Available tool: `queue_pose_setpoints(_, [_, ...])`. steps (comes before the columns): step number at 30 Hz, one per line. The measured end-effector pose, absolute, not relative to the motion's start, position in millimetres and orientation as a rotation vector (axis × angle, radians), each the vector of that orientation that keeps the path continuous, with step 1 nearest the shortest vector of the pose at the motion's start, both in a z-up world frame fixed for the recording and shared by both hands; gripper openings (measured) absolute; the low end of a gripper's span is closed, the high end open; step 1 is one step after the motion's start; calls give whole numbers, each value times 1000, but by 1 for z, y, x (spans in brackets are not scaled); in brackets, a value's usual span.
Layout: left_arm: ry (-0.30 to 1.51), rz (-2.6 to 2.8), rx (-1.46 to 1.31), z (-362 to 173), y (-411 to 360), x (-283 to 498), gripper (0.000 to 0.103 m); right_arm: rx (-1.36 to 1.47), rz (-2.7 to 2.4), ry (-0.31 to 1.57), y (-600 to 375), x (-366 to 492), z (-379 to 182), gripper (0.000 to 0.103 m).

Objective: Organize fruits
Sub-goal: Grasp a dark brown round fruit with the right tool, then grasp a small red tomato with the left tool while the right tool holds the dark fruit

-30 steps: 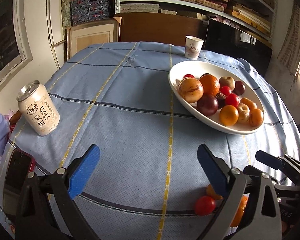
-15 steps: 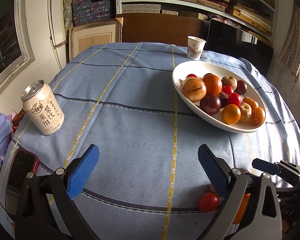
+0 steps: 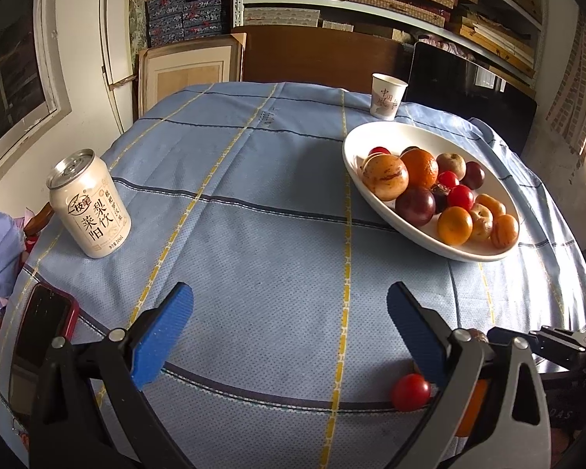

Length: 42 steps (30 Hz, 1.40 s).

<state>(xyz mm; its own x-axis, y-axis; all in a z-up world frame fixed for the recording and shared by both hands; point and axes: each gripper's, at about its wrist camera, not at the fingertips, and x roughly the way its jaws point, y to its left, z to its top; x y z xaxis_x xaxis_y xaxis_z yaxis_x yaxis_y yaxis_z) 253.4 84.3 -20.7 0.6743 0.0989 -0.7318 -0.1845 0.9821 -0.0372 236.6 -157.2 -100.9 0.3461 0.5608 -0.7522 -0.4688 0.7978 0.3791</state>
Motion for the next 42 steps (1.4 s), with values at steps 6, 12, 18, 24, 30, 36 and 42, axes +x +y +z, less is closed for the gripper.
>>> queue_pose_setpoints(6, [806,185,-82,-22,81,254,98,41,635,975,-140,234,-99,48])
queue_pose_setpoints(12, [807,207,-88,-22,86,255,98,44,647,1054,-137,240,-97,39])
queue_pose_setpoints(18, [811,196,-113,-21,88,254,98,78,625,1071,-138,240,-97,38])
queue_pose_setpoints(24, [798,176,-96,-17,83,250,98,96,567,1045,-157,239,-92,38])
queue_pose_setpoints(30, [801,-42,-23,-13,69,234,97,52,494,1027,-176,235,-93,38])
queue_pose_setpoints(36, [779,-329,25,-14,37,204,74,44,488,1020,-180,231,-94,38])
queue_pose_setpoints(42, [782,-354,215,-31,4,186,53,38,489,1015,-180,230,-95,39])
